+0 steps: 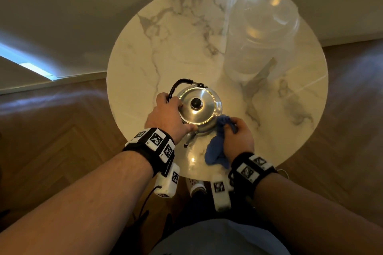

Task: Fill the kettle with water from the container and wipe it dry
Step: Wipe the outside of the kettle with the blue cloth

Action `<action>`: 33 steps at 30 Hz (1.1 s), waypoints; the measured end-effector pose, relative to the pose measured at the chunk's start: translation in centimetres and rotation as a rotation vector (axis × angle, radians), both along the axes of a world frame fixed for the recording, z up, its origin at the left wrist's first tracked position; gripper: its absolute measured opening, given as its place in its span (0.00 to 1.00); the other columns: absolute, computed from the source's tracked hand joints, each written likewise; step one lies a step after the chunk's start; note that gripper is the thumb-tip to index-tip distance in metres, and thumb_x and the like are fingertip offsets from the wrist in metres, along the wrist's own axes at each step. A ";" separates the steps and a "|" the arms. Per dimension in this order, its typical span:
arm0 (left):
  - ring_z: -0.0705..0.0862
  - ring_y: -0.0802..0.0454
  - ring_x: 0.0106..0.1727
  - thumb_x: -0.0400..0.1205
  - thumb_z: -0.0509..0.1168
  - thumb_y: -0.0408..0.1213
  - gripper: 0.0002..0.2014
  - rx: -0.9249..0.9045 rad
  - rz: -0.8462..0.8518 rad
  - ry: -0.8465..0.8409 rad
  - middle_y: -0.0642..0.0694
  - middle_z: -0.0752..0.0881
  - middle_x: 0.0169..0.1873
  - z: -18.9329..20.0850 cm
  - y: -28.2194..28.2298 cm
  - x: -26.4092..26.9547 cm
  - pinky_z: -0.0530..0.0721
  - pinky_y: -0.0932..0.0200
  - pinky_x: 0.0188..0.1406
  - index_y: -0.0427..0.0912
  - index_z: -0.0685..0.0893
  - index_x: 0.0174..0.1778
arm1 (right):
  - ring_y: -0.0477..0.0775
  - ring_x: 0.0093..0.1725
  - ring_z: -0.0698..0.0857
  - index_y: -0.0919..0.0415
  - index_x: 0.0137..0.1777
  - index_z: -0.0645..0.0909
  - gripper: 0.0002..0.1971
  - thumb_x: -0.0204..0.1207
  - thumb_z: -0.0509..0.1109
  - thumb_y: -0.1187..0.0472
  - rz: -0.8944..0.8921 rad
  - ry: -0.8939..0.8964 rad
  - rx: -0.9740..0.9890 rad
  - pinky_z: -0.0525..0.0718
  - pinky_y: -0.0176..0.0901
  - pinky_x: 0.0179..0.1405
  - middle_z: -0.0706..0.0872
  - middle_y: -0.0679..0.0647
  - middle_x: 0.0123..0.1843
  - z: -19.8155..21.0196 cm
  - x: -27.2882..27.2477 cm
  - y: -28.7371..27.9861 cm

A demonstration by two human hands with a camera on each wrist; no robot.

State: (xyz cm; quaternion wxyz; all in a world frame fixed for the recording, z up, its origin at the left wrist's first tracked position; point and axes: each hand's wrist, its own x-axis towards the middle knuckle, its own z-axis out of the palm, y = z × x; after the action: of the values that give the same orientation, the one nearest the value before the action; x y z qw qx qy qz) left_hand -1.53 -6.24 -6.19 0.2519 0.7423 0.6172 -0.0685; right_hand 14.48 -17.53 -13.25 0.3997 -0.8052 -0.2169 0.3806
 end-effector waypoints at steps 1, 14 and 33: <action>0.86 0.42 0.61 0.64 0.83 0.60 0.40 -0.003 0.002 -0.004 0.48 0.66 0.77 0.0 0.0 0.0 0.88 0.47 0.54 0.51 0.78 0.69 | 0.55 0.52 0.87 0.56 0.63 0.85 0.10 0.85 0.68 0.59 -0.017 -0.028 -0.004 0.74 0.35 0.44 0.87 0.51 0.48 0.0 1.0 1.2; 0.85 0.40 0.66 0.64 0.85 0.59 0.40 -0.007 0.045 0.011 0.49 0.63 0.82 0.0 -0.2 0.4 0.88 0.43 0.61 0.52 0.79 0.69 | 0.44 0.56 0.82 0.42 0.77 0.81 0.20 0.89 0.62 0.58 0.401 -0.101 0.008 0.72 0.30 0.56 0.87 0.44 0.58 2.8 3.2 2.6; 0.84 0.41 0.63 0.70 0.81 0.41 0.47 0.136 0.110 -0.112 0.45 0.73 0.71 3.9 -1.7 3.6 0.85 0.51 0.54 0.58 0.62 0.82 | 0.56 0.65 0.87 0.51 0.74 0.84 0.20 0.87 0.62 0.65 0.877 -0.164 0.004 0.75 0.36 0.58 0.91 0.54 0.65 2.4 9.6 4.0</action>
State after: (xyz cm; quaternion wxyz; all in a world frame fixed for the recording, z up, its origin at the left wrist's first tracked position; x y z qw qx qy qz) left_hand 2.09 -7.91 -2.27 0.2385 0.7253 0.6452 0.0290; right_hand 24.10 -13.55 -10.87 0.1837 -0.6638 -0.5695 0.4486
